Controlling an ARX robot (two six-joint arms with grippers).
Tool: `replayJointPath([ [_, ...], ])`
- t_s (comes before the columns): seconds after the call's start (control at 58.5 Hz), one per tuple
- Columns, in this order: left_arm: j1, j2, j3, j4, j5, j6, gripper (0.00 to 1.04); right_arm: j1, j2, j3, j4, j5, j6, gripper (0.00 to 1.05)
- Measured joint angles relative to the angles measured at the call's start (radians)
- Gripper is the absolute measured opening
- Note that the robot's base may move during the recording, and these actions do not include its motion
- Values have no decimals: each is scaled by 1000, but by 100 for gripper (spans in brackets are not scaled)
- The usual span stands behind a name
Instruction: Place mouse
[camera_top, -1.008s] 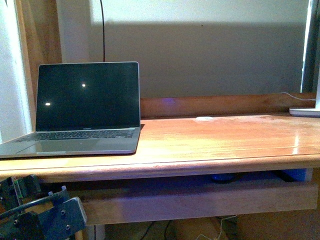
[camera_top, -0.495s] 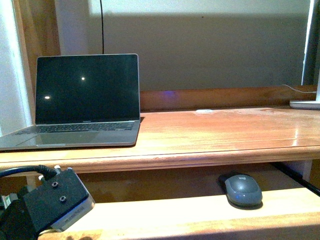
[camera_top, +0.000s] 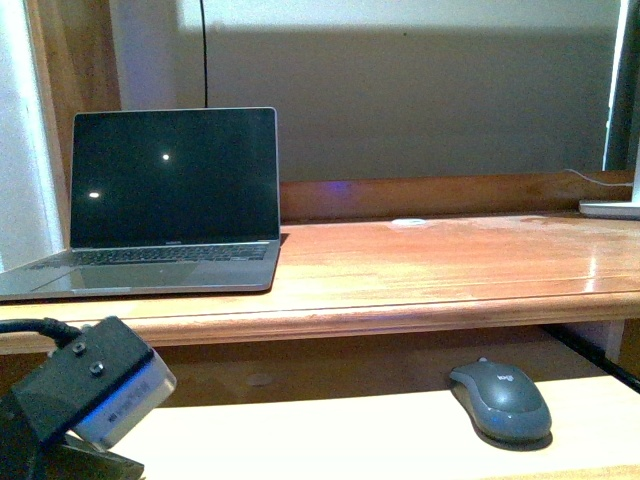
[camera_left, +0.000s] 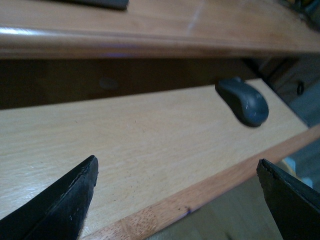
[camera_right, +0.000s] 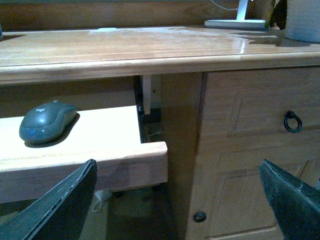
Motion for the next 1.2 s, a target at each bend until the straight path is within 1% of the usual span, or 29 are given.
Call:
replayJointPath([
  [0.034,-8,-37,0,-14,-40,-15,97,0,0,0,0,0,0,97],
  [0.068,-24,-90,-3,-34,-118,-18,97,0,0,0,0,0,0,97],
  [0.103,-32,-121,-9,-36,-165,-11,97,0,0,0,0,0,0,97],
  [0.137,-47,-173,-22,-45,-244,8,97,0,0,0,0,0,0,97],
  [0.205,-83,-288,-71,-58,-430,99,97,0,0,0,0,0,0,97],
  [0.222,-87,-303,-79,-63,-452,116,97,0,0,0,0,0,0,97],
  [0.256,-102,-364,-111,-90,-539,163,97,0,0,0,0,0,0,97],
  [0.325,-123,-455,-166,-121,-666,216,97,0,0,0,0,0,0,97],
  [0.376,-145,-518,-196,-164,-741,257,97,0,0,0,0,0,0,97],
  [0.41,-179,-583,-232,-176,-822,310,97,0,0,0,0,0,0,97],
  [0.427,-188,-600,-241,-178,-838,317,97,0,0,0,0,0,0,97],
  [0.444,-208,-640,-258,-187,-858,324,95,0,0,0,0,0,0,97],
  [0.495,-222,-725,-288,-223,-846,321,88,0,0,0,0,0,0,97],
  [0.53,-206,-809,-320,-249,-805,307,81,0,0,0,0,0,0,97],
  [0.547,-198,-827,-327,-254,-792,304,79,0,0,0,0,0,0,97],
  [0.718,8,-983,-405,-282,-594,281,51,0,0,0,0,0,0,97],
  [0.769,43,-1005,-427,-282,-564,279,44,0,0,0,0,0,0,97],
  [0.803,69,-1023,-449,-282,-540,278,37,0,0,0,0,0,0,97],
  [0.974,144,-1054,-474,-286,-470,278,10,0,0,0,0,0,0,97],
  [1.008,189,-1064,-474,-294,-397,277,3,0,0,0,0,0,0,97],
  [1.042,233,-1071,-476,-296,-351,277,3,0,0,0,0,0,0,97],
  [1.076,269,-1073,-478,-296,-325,275,3,0,0,0,0,0,0,97],
  [1.145,301,-1088,-491,-295,-325,274,3,0,0,0,0,0,0,97],
  [1.179,306,-1102,-505,-295,-320,274,3,-11,12,4,-19,-46,6,97],
  [1.196,307,-1109,-513,-296,-313,274,3,-21,32,16,-49,-104,21,97],
])
